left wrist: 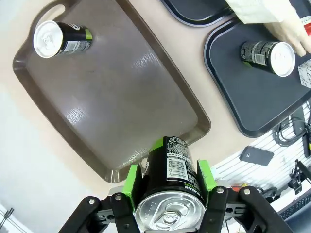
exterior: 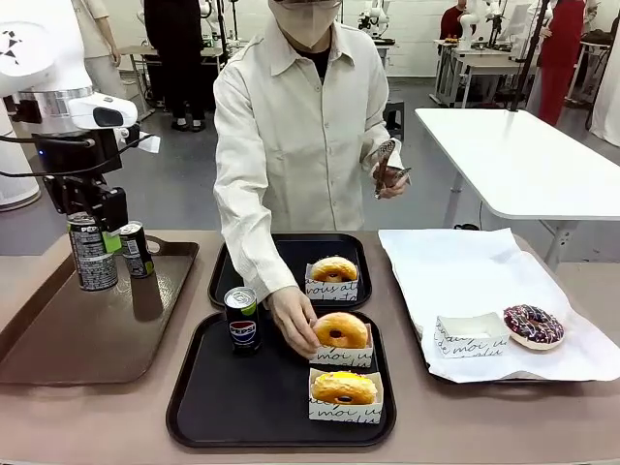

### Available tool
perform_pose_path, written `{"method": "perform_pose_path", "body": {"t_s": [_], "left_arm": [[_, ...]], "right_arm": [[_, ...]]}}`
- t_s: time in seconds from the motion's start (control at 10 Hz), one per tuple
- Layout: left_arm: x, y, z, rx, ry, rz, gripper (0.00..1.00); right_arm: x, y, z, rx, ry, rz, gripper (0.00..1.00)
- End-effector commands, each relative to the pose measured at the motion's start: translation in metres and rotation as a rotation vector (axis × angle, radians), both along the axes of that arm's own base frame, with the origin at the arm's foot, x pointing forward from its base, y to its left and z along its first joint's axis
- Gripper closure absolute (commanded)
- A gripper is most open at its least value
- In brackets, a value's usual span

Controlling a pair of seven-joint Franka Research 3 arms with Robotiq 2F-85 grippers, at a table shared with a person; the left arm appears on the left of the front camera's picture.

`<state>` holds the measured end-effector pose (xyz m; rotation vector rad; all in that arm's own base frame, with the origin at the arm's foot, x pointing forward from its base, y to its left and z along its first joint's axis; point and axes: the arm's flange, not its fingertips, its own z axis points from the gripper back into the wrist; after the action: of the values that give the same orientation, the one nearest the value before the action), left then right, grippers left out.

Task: Set up donuts and drinks on trays.
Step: Pick up one Pepsi coke from the Handle tray and place it on the Flat Tray without a Pepsi coke.

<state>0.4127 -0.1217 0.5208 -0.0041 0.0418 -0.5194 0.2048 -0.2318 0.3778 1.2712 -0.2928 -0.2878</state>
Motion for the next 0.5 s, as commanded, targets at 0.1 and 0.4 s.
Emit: {"method": "perform_pose_path", "body": {"t_s": [0.1,0.4], "left_arm": [[0.005,-0.002,-0.001,-0.008,-0.025,-0.011,0.42],[0.012,-0.012,-0.001,0.001,-0.027,-0.013,0.42]], "right_arm": [[0.0,0.0,0.0,0.005,-0.015,0.001,0.0],[0.0,0.0,0.0,0.005,-0.015,0.001,0.0]]}}
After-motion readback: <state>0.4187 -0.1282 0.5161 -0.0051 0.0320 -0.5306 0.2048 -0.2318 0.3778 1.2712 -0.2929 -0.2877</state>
